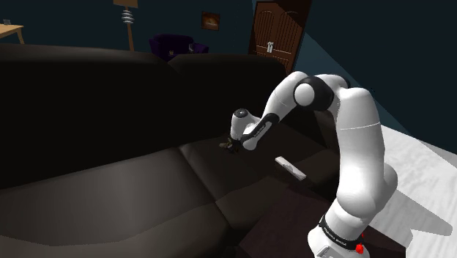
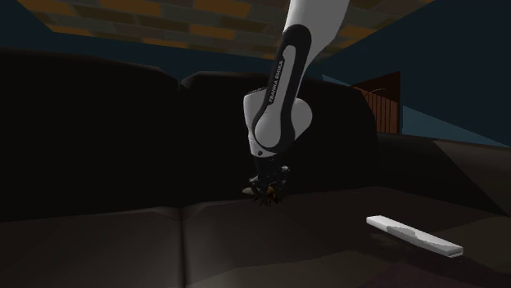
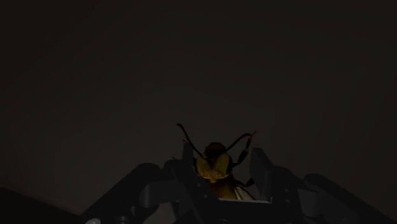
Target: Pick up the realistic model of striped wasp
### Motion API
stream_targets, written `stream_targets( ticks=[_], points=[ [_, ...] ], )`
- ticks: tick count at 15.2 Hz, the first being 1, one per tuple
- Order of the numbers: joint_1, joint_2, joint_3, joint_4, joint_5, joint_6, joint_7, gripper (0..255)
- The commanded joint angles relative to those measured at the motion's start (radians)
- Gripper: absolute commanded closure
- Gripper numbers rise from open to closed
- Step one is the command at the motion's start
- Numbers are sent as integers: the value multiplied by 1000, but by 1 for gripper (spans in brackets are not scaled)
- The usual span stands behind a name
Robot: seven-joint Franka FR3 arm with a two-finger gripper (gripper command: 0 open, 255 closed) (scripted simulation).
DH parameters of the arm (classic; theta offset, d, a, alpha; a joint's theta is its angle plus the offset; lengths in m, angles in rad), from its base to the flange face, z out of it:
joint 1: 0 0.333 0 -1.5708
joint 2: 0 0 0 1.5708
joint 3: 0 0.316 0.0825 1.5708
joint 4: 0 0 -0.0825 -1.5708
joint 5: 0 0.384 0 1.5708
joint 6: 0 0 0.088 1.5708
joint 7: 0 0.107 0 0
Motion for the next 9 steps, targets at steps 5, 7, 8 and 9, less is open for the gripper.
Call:
stream_targets(
  ticks=[5, 7, 8, 9],
  points=[
    [-23, -72, 31, -22, 36, -49, -49, 255],
    [-30, -95, 41, -27, 49, -66, -65, 255],
    [-30, -97, 41, -28, 50, -68, -66, 255],
    [-30, -97, 41, -28, 51, -68, -66, 255]
  ],
)
